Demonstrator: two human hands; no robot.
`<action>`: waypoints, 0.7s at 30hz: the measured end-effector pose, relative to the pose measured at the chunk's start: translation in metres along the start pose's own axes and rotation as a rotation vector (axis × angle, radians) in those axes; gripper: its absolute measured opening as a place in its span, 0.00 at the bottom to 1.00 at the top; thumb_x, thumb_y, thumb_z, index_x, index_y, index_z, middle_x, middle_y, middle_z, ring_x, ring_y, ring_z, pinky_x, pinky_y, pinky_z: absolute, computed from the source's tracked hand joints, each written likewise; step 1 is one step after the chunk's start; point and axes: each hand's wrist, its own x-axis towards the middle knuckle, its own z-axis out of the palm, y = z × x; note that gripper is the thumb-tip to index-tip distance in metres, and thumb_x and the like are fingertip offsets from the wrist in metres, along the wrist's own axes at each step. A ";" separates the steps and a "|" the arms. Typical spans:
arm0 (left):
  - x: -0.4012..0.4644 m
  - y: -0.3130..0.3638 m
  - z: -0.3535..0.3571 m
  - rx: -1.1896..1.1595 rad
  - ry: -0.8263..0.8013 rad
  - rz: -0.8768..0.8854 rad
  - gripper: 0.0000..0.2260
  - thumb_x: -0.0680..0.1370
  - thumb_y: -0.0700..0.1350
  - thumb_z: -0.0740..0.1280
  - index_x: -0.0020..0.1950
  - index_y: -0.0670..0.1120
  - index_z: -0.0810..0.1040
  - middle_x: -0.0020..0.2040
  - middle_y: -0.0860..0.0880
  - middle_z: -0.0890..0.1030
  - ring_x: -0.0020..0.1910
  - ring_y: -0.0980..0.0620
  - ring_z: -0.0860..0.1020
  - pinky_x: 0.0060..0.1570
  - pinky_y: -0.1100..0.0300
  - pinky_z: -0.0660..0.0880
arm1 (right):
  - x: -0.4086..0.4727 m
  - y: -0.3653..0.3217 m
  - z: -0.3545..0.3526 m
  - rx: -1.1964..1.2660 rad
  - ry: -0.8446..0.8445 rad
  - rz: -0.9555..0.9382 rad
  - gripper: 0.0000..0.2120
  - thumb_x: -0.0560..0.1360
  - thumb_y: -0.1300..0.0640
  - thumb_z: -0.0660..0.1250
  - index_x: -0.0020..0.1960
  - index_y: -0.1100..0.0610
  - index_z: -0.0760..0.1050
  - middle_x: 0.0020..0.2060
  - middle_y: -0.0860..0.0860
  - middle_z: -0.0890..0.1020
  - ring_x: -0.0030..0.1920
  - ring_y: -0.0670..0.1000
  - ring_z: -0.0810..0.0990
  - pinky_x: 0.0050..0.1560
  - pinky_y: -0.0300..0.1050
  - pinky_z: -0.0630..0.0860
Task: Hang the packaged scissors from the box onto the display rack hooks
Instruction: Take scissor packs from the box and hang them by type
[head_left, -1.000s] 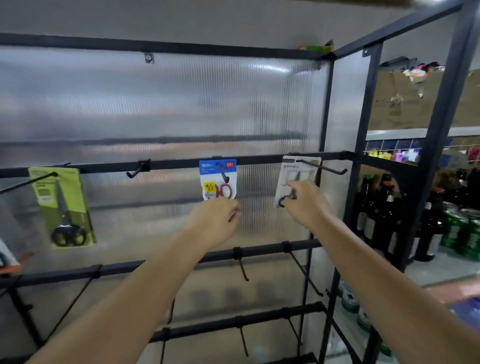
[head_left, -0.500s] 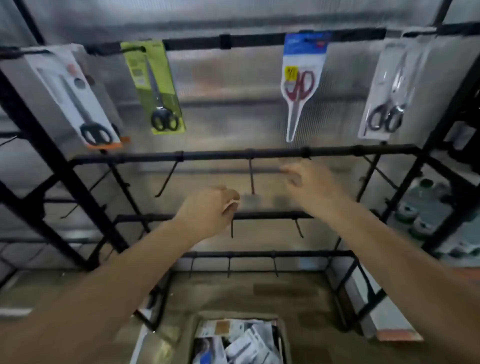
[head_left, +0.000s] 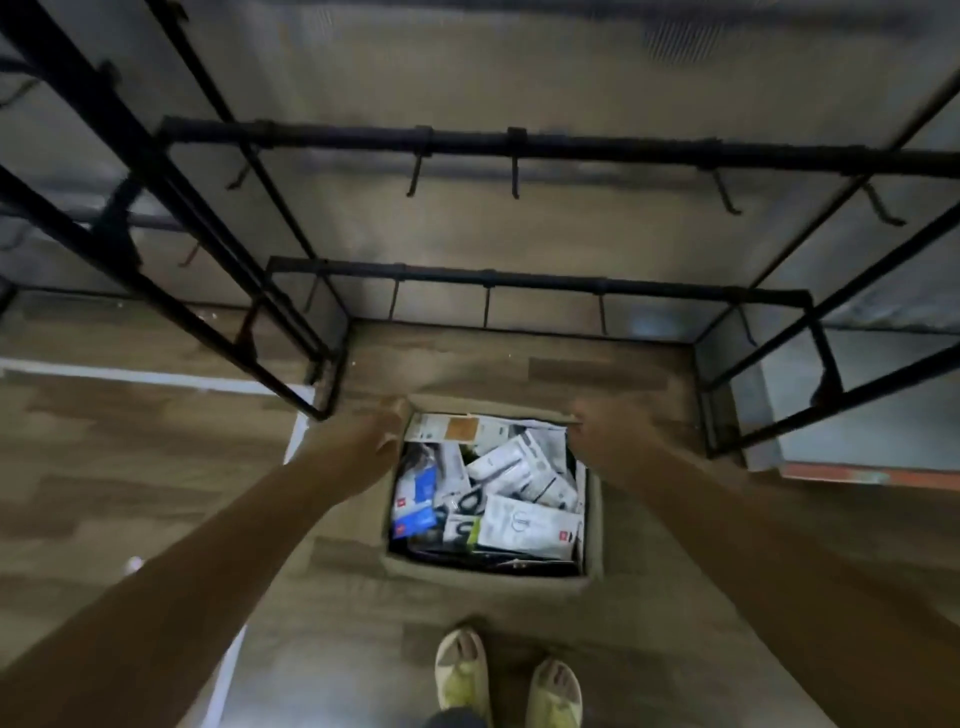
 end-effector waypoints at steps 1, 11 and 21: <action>0.009 -0.004 0.030 -0.005 -0.021 -0.038 0.13 0.80 0.47 0.59 0.62 0.47 0.76 0.60 0.45 0.78 0.61 0.44 0.75 0.58 0.56 0.71 | 0.010 0.014 0.027 0.011 -0.032 0.020 0.15 0.77 0.58 0.58 0.63 0.57 0.73 0.57 0.57 0.78 0.56 0.58 0.76 0.53 0.46 0.71; 0.101 -0.015 0.287 0.036 -0.251 -0.015 0.14 0.81 0.46 0.55 0.65 0.50 0.72 0.65 0.49 0.74 0.63 0.49 0.72 0.58 0.58 0.69 | 0.121 0.141 0.273 0.043 -0.274 0.193 0.40 0.73 0.53 0.70 0.76 0.54 0.50 0.75 0.54 0.56 0.73 0.55 0.59 0.67 0.47 0.64; 0.151 -0.038 0.362 -0.126 -0.054 0.093 0.09 0.78 0.39 0.60 0.54 0.43 0.78 0.52 0.43 0.78 0.53 0.43 0.77 0.50 0.50 0.74 | 0.246 0.130 0.315 -0.077 -0.101 -0.287 0.38 0.72 0.39 0.66 0.75 0.53 0.56 0.73 0.54 0.63 0.71 0.55 0.60 0.64 0.47 0.60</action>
